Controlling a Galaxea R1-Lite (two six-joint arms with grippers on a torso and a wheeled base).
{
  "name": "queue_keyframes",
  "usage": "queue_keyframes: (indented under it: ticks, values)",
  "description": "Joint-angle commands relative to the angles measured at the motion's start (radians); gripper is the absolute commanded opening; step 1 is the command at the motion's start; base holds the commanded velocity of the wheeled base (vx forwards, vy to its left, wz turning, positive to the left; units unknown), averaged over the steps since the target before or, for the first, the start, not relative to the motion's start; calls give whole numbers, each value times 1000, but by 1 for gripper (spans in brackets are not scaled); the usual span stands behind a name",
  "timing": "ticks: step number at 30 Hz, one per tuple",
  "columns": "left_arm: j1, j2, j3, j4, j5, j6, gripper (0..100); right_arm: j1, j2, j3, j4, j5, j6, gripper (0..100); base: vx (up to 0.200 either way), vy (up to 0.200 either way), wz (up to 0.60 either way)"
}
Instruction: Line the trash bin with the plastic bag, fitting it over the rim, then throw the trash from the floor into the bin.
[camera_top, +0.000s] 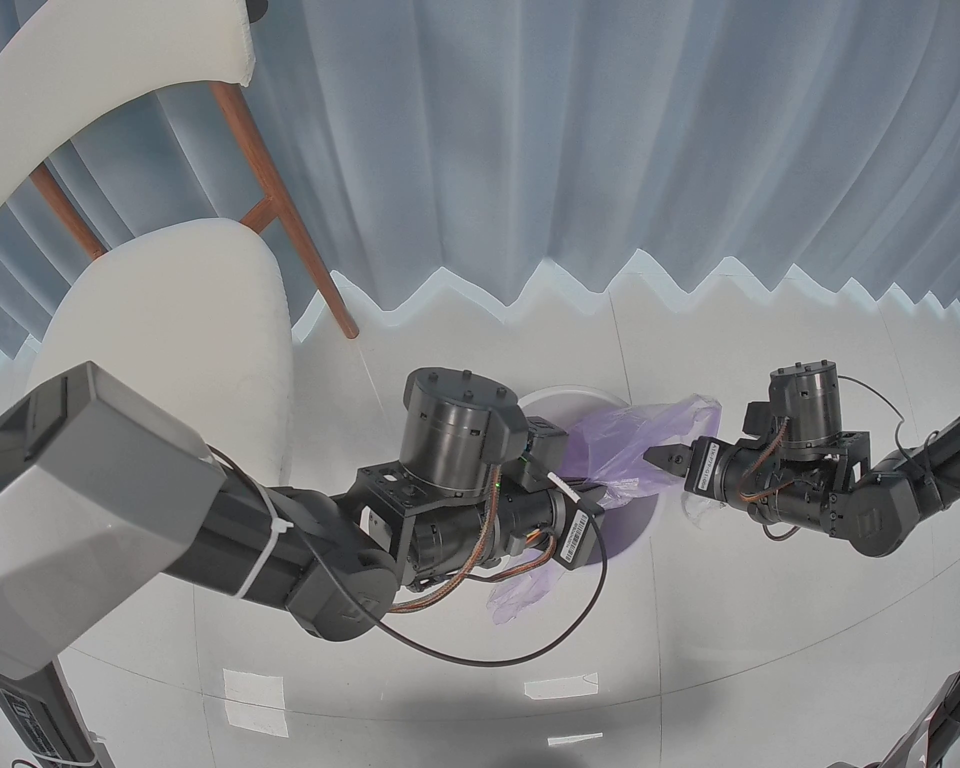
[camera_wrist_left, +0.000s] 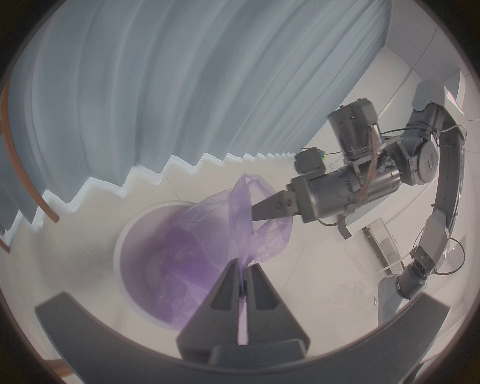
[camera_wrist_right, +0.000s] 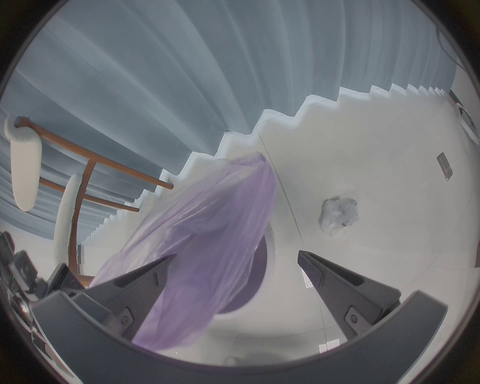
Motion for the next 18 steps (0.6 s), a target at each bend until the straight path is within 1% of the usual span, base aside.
queue_keyframes:
  ticks: [1,4,5,7,9,11,14,18]
  values:
    - [5,-1,0,1,5,0,0,6,84,-67,-1,-13,14,100,0,0,0]
    - [15,-3,1,1,5,0,0,6,88,-77,-1,-19,14,100,0,0,0]
    - [15,-3,1,1,5,0,0,6,88,-77,-1,-19,14,0,0,0,0]
    - [16,-3,7,1,14,-14,0,12,88,-74,-1,-22,14,0,0,0,0]
    - [13,-7,6,0,46,-57,0,32,90,-70,-1,-22,15,0,0,0,0]
    - [10,-15,6,-2,52,-82,0,42,93,-74,-9,-28,15,0,0,0,0]
    - [9,-16,9,-3,55,-83,0,45,94,-87,-11,-40,12,0,0,0,0]
    - [5,-21,35,-8,55,-83,0,44,97,-100,-12,-40,12,0,0,0,0]
